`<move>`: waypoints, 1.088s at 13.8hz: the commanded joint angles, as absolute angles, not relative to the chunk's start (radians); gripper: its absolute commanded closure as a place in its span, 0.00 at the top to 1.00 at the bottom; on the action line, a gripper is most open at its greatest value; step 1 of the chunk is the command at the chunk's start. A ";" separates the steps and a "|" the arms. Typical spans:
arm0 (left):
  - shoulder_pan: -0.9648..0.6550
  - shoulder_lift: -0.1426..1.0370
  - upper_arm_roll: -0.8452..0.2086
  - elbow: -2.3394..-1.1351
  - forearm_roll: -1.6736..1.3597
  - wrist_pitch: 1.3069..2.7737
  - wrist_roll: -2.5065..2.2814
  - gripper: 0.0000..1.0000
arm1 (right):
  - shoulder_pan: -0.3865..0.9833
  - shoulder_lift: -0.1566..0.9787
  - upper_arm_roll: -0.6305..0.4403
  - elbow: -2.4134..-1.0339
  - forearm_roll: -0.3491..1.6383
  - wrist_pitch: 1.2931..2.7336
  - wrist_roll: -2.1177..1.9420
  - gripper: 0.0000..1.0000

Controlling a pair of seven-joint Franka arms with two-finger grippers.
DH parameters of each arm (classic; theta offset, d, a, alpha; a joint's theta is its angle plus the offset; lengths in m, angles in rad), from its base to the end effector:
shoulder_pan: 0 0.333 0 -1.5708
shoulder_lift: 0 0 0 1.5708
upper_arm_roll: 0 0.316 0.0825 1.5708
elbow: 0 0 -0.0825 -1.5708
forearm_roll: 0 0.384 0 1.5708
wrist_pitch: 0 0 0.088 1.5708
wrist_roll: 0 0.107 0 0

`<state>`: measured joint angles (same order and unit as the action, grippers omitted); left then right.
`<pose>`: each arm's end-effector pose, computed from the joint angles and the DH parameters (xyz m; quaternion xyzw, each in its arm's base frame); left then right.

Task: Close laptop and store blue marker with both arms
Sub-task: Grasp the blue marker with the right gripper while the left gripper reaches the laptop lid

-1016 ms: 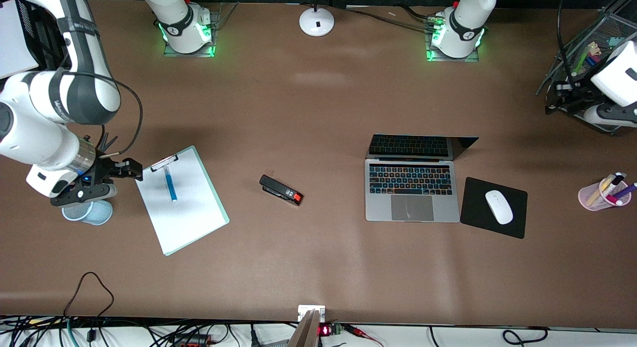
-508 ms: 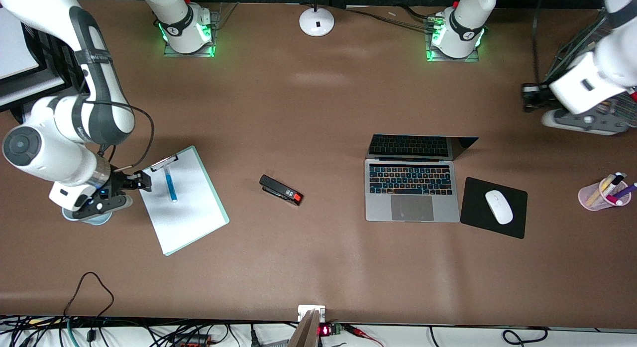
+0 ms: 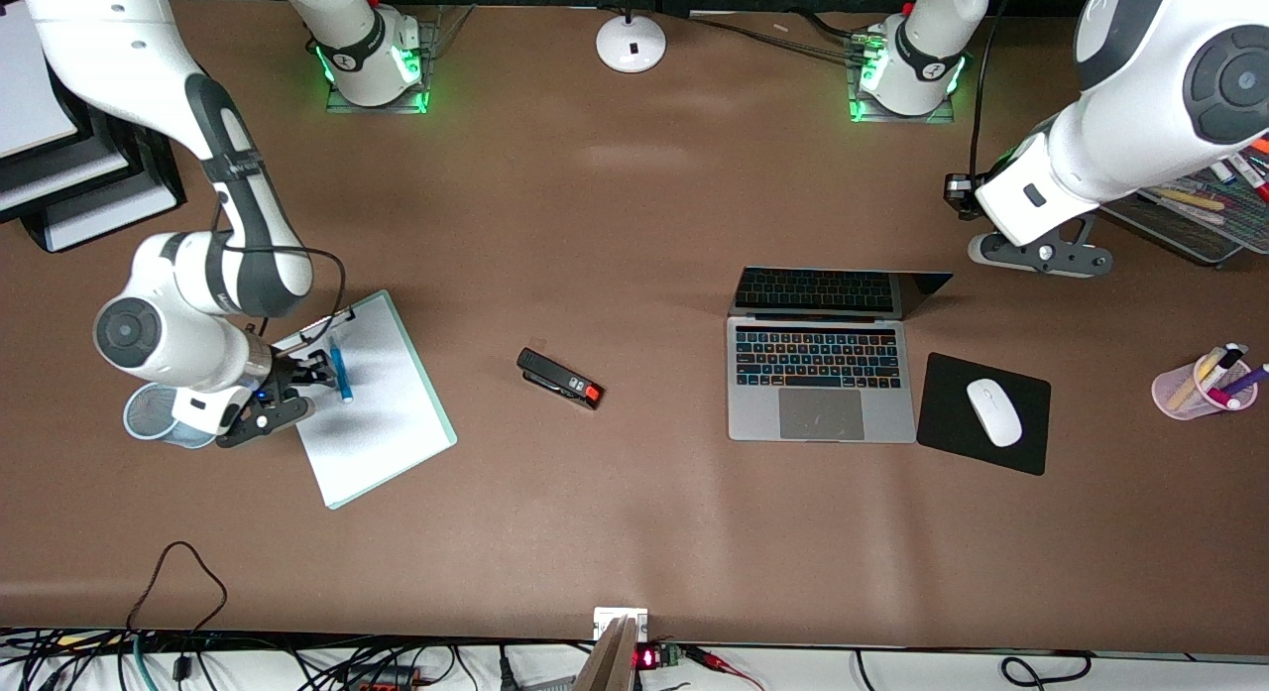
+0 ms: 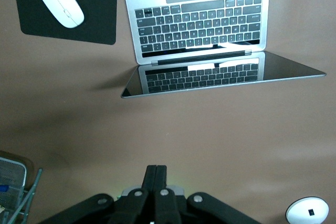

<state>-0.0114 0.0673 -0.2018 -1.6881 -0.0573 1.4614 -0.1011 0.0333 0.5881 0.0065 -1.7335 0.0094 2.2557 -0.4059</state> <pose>0.5359 -0.1199 0.5264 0.9872 -0.0551 -0.1495 0.0121 0.6612 0.0262 0.2359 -0.9755 -0.2174 0.0314 0.0113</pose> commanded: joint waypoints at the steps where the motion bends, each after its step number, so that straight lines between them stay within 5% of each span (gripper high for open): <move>1: 0.005 0.034 -0.204 -1.721 -0.123 1.473 -0.107 0.00 | 0.046 0.600 0.009 -1.727 0.014 2.263 -0.423 0.50; 4: -0.005 0.038 -0.212 -1.750 -0.136 1.486 -0.144 0.00 | 0.066 0.626 0.009 -1.726 0.012 2.289 -0.425 0.45; 8: -0.005 0.040 -0.346 -1.825 -0.137 1.592 -0.300 0.00 | 0.074 0.658 0.009 -1.723 0.002 2.339 -0.434 0.42; 15: -0.006 0.043 -0.408 -2.095 -0.123 1.992 -0.391 0.00 | 0.067 0.683 0.008 -1.720 -0.002 2.364 -0.454 0.36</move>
<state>-0.0151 0.0643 -0.3850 -2.0182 -0.1219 1.8998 -0.3424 0.0706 0.6673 0.0070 -1.7317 0.0087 2.3449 -0.4410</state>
